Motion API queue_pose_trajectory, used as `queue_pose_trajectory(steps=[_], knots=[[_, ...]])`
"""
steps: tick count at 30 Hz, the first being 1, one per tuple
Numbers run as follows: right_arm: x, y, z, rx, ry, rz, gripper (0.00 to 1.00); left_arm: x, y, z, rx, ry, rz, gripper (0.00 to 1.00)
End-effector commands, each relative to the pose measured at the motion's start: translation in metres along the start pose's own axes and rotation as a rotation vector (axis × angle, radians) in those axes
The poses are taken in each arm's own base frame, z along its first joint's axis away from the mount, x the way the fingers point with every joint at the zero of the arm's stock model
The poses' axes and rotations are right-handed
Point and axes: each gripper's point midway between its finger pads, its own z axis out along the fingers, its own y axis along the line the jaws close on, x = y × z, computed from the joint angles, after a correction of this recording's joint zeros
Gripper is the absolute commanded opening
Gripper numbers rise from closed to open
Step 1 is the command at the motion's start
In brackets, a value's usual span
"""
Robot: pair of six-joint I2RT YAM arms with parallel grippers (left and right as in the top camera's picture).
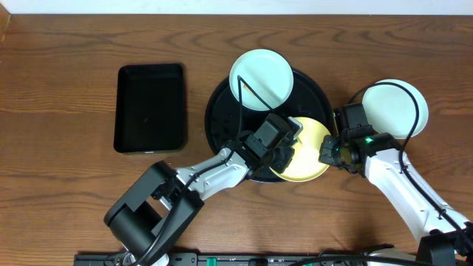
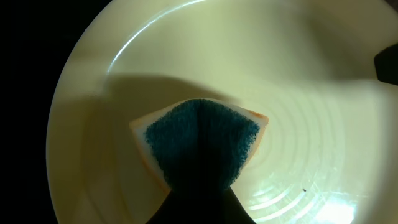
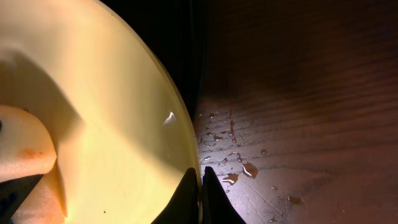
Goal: Clean dirty plates on tray and stack at the side
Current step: 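Scrub the yellow plate surface with the sponge in the left gripper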
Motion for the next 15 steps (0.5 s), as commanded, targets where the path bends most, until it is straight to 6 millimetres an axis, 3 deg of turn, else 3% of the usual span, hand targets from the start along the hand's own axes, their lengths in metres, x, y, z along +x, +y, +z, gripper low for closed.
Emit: queue_pose_trajectory(steps=[1,15], knots=[[0.004,0.000,0.002,-0.001,0.011,0.008,0.01,0.013,0.009,0.012,-0.039,0.028,0.014,0.08],[0.004,0.001,0.002,-0.002,0.011,0.004,0.01,-0.013,0.007,0.014,-0.033,-0.082,0.045,0.08]])
